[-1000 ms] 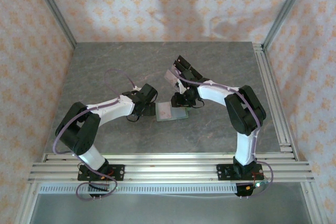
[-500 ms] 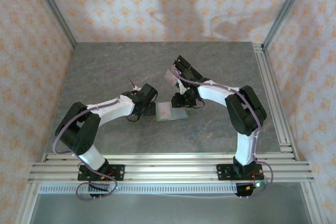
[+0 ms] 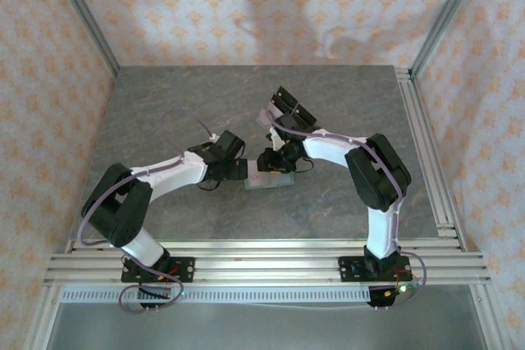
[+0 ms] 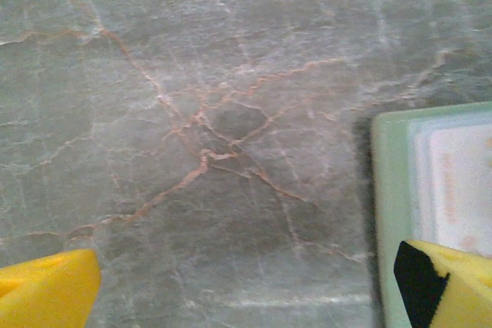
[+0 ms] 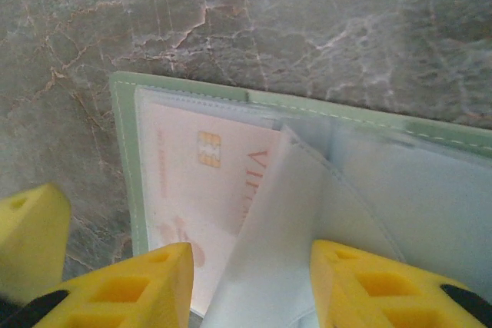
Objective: Put the credit cards into the card holder
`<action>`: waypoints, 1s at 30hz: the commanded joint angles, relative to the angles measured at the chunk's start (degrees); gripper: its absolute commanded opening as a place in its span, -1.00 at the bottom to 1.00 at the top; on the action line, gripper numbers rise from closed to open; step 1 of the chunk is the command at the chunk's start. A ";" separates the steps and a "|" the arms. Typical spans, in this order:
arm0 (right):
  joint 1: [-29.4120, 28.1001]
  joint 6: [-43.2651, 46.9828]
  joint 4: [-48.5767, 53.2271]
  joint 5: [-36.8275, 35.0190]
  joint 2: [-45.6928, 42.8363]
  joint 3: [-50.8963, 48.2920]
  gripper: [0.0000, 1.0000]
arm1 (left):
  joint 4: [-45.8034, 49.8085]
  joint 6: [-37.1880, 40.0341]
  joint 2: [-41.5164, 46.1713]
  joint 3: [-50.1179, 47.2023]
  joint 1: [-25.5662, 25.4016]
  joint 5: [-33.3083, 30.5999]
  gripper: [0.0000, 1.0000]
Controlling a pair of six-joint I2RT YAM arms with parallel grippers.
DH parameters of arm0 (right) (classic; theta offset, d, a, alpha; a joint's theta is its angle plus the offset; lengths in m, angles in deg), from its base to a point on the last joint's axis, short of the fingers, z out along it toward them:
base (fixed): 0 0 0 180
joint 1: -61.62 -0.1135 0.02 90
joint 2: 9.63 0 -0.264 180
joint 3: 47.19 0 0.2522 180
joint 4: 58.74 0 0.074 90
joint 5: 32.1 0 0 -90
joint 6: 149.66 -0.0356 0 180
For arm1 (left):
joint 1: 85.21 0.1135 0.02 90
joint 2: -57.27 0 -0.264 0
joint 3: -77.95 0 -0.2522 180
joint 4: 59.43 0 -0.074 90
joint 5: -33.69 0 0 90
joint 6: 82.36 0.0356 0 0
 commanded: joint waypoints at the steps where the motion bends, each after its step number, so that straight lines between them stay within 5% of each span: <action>1: -0.24 -1.51 -1.35 0.52 1.06 -0.86 -0.13 | -4.67 0.66 2.31 -2.09 -1.92 2.95 0.99; 30: -0.23 -2.42 -2.12 0.42 0.14 -2.01 -0.13 | -16.15 0.01 0.77 -6.42 -9.60 4.19 0.99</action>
